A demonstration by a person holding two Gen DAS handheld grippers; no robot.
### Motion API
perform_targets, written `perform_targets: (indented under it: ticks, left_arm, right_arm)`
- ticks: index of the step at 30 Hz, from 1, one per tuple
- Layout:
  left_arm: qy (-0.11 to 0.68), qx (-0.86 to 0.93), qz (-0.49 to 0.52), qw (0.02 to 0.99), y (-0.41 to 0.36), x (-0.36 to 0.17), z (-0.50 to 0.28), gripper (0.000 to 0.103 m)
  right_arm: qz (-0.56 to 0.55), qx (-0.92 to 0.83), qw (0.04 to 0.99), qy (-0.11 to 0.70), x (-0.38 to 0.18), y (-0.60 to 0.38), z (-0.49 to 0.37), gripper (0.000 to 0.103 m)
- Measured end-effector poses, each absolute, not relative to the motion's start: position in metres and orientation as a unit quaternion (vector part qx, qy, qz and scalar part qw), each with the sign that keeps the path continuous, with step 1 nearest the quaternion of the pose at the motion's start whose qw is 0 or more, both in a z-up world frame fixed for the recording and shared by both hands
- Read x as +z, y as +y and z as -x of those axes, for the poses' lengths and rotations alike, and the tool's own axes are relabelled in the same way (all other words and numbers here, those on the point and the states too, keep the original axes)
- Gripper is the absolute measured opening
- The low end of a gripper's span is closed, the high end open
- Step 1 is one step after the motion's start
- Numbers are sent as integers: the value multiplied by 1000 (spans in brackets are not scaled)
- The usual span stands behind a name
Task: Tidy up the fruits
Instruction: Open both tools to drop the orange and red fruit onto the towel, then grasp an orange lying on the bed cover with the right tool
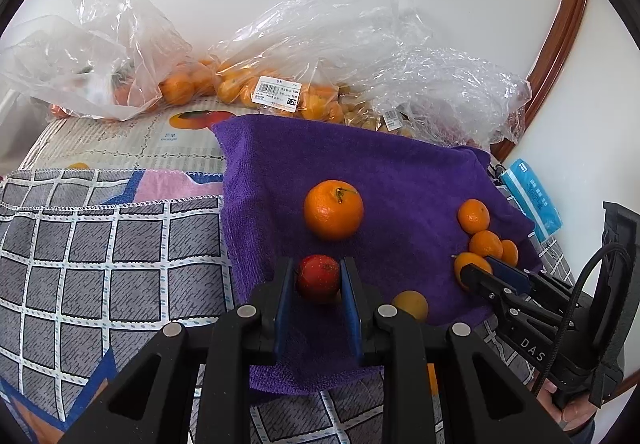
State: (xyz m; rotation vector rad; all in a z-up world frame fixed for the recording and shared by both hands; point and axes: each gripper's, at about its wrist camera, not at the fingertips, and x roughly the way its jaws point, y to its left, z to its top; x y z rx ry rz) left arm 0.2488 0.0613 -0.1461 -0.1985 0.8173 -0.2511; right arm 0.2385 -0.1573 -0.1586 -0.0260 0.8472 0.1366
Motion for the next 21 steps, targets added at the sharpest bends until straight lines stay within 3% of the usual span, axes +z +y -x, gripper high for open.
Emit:
perform_targets:
  ticks: [2,7,9,21]
  left_arm:
    - [396,-124,96,905,61,-145,-248,23]
    - [376,-133,97,912,62,-137,-241,45]
    - [360,-139,98,917,62,-130,-236,48]
    - [271,-121,101,950,76,-86,-210,49]
  right_arm:
    - [10,68,909,411,-158,-158,-239,33]
    - [6,68,915,398,-153,-159,-236,41]
    - [4,67,919,387,-149,-161,-234,43]
    - [-17,46,936,349,-120,-164,-203,43]
